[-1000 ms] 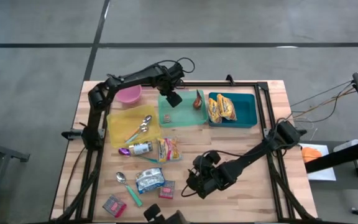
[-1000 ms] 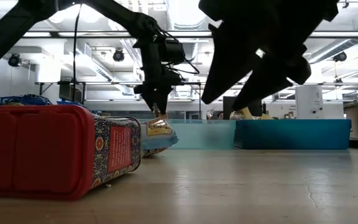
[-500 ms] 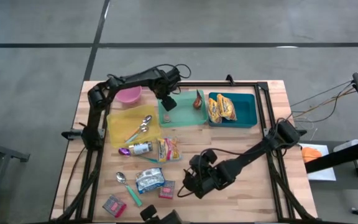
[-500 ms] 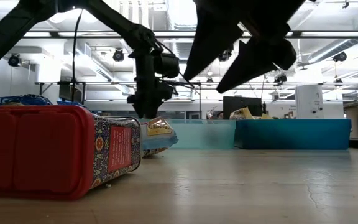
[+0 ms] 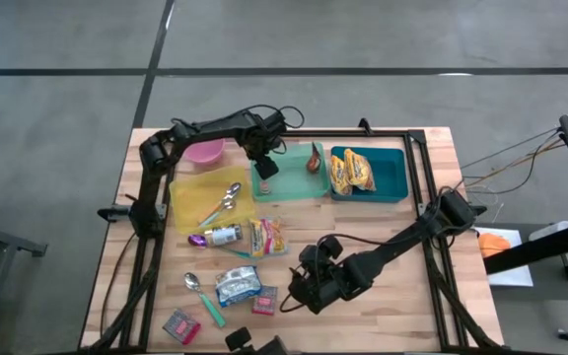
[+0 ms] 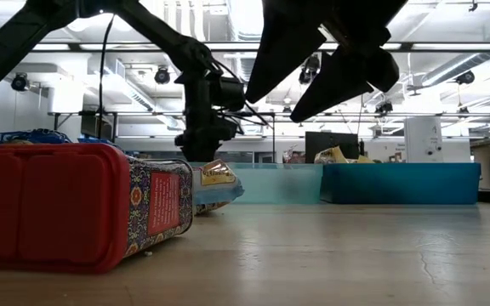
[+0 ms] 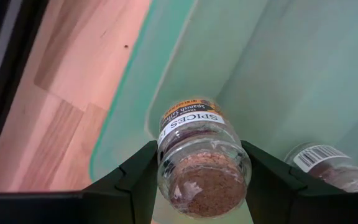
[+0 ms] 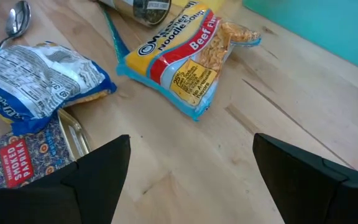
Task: Pick & Place Food Item
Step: Put the brown seasoning bottle into the green bin, then put the light blue noodle pack into the blue bin
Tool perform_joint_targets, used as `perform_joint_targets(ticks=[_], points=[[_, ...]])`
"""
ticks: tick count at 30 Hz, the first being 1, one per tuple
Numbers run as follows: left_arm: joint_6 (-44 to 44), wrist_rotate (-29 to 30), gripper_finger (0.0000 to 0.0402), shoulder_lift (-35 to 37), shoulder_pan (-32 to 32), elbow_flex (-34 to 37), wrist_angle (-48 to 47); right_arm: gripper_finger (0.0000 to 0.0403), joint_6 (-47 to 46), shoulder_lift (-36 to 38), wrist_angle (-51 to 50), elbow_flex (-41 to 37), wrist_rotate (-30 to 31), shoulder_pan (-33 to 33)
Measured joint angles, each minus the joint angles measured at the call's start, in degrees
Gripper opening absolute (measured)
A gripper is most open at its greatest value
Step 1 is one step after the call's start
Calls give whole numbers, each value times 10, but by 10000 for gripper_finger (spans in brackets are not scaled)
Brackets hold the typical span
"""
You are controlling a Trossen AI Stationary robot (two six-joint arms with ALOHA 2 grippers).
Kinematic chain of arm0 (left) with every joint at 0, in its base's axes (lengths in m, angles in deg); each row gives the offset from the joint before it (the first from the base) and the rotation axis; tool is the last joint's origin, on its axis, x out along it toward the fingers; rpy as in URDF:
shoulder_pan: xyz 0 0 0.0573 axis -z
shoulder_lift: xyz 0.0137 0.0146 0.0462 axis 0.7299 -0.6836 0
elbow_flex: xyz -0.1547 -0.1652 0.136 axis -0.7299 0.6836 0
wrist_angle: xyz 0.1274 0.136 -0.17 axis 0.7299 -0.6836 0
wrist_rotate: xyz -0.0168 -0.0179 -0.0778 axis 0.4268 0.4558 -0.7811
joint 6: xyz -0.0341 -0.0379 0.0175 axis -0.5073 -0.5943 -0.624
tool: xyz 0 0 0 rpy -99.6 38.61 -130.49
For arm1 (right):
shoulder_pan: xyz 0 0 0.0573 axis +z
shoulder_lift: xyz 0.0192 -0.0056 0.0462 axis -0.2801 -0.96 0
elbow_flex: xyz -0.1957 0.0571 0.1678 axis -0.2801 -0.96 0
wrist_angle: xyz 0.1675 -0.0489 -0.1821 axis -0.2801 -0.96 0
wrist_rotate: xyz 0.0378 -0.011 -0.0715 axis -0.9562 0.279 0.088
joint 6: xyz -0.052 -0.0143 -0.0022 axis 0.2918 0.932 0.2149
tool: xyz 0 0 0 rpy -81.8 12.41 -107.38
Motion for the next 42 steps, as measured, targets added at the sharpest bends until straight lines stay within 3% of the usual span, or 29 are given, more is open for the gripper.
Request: perform_joint_targets(ticks=[19, 26, 36, 42], points=[[63, 0, 192, -1, 4, 36, 31, 336, 0, 0, 7, -1, 0, 0], [57, 0, 268, -1, 4, 36, 34, 336, 0, 0, 7, -1, -2, 0], [41, 0, 278, -1, 4, 27, 55, 336, 0, 0, 7, -1, -2, 0], [37, 5, 279, -1, 5, -1, 18, 336, 0, 0, 7, -1, -2, 1]])
